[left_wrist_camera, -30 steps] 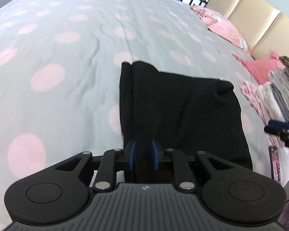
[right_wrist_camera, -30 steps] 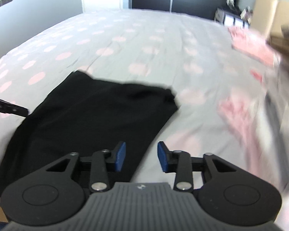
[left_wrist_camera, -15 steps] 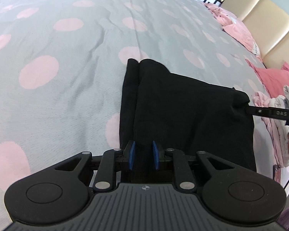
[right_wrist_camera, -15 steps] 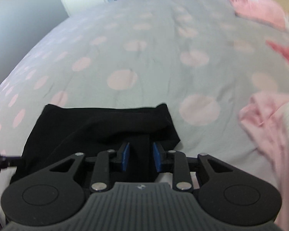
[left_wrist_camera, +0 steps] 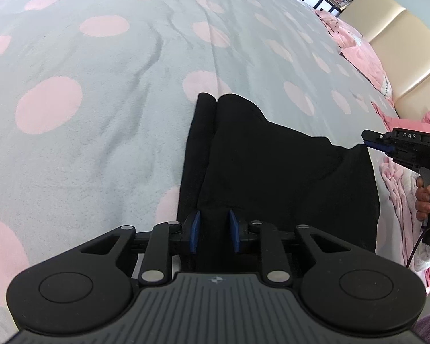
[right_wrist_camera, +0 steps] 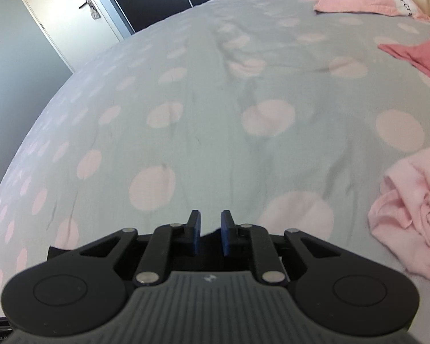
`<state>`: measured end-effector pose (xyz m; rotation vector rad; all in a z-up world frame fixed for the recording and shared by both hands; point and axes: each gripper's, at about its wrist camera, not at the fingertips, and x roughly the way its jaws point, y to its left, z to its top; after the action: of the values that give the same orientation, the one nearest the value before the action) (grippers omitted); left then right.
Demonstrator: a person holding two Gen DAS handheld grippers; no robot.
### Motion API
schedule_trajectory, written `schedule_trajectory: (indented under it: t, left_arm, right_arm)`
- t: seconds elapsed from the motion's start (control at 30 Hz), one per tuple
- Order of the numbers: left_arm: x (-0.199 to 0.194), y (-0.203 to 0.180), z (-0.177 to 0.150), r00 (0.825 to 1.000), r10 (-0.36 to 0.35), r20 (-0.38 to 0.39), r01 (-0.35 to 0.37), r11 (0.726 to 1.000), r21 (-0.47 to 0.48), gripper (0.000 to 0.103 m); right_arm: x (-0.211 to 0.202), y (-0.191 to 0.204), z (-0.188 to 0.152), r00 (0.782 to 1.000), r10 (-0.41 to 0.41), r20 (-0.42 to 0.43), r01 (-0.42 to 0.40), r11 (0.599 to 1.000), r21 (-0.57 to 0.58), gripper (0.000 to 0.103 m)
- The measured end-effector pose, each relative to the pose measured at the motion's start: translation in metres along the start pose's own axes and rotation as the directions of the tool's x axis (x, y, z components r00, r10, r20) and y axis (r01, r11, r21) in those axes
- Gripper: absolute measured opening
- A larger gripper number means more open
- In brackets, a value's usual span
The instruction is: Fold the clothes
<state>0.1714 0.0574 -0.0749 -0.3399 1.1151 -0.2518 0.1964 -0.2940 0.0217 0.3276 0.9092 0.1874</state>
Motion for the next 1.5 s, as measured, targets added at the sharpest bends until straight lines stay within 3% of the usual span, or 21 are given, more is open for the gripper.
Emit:
schedule_trajectory:
  t: [0.13, 0.23, 0.37, 0.57, 0.73, 0.9, 1.03, 1.17, 1.3, 1.5]
  left_arm:
    - [-0.004, 0.000, 0.002, 1.000, 0.000, 0.007, 0.000, 1.000, -0.004, 0.020]
    - [-0.010, -0.001, 0.004, 1.000, 0.000, 0.021, 0.000, 1.000, -0.010, 0.021]
    - [-0.023, -0.010, 0.003, 0.999, -0.018, 0.043, 0.017, 1.000, 0.018, 0.022]
    - [-0.048, -0.037, -0.016, 0.996, -0.041, 0.084, 0.024, 0.982, 0.187, 0.025]
    - [-0.075, -0.058, -0.045, 0.989, -0.103, 0.108, 0.057, 0.930, 0.362, 0.027]
    - [-0.095, -0.074, -0.086, 0.985, -0.141, 0.095, 0.072, 0.853, 0.517, 0.027]
    - [-0.107, -0.082, -0.122, 0.986, -0.159, 0.058, 0.088, 0.773, 0.628, 0.028]
    - [-0.121, -0.086, -0.161, 0.984, -0.180, 0.019, 0.112, 0.687, 0.718, 0.035]
    - [-0.127, -0.092, -0.201, 0.984, -0.177, 0.001, 0.100, 0.563, 0.820, 0.044]
    - [-0.120, -0.101, -0.253, 0.992, -0.120, -0.045, 0.085, 0.351, 0.933, 0.044]
  right_arm:
    - [-0.003, 0.002, 0.001, 1.000, -0.019, -0.025, 0.019, 1.000, -0.002, 0.021]
    - [-0.012, 0.008, -0.002, 0.998, -0.043, -0.036, 0.040, 0.997, -0.064, 0.024]
    - [-0.036, 0.017, -0.011, 0.999, -0.034, -0.019, 0.031, 0.989, -0.144, 0.036]
    - [-0.079, 0.037, -0.043, 1.000, 0.008, -0.014, -0.012, 0.950, -0.312, 0.047]
    - [-0.110, 0.059, -0.087, 0.998, 0.043, -0.049, -0.060, 0.898, -0.436, 0.050]
    - [-0.143, 0.087, -0.140, 0.992, 0.101, -0.081, -0.129, 0.829, -0.544, 0.049]
    - [-0.168, 0.109, -0.185, 0.986, 0.136, -0.101, -0.169, 0.746, -0.644, 0.050]
    - [-0.189, 0.120, -0.229, 0.978, 0.168, -0.124, -0.205, 0.669, -0.715, 0.060]
    - [-0.207, 0.125, -0.273, 0.973, 0.187, -0.135, -0.222, 0.591, -0.776, 0.060]
    - [-0.216, 0.134, -0.330, 0.971, 0.150, -0.185, -0.234, 0.453, -0.860, 0.061]
